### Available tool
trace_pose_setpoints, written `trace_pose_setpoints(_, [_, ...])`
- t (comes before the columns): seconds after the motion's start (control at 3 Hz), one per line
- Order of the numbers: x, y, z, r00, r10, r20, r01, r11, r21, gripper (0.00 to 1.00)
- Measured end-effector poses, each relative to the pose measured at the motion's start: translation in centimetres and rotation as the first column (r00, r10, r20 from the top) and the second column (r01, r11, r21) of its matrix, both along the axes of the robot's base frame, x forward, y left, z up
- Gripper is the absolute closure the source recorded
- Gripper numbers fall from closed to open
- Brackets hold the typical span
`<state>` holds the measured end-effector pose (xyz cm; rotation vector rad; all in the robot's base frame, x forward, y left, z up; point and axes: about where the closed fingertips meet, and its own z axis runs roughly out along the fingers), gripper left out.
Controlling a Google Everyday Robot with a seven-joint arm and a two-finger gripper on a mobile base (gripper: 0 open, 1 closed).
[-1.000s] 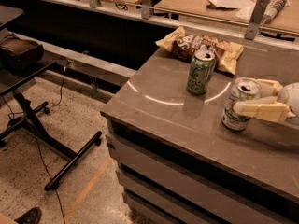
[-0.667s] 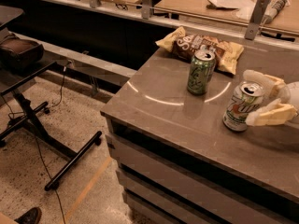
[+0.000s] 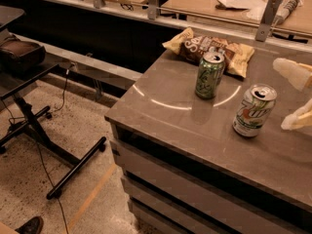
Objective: Place 7up can upright
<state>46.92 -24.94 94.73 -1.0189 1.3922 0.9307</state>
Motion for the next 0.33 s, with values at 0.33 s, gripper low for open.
trace_pose_setpoints(0.33, [0.00,0.01,0.00,1.0000,0.000,0.000,0.000,1.000,0.000,0.00])
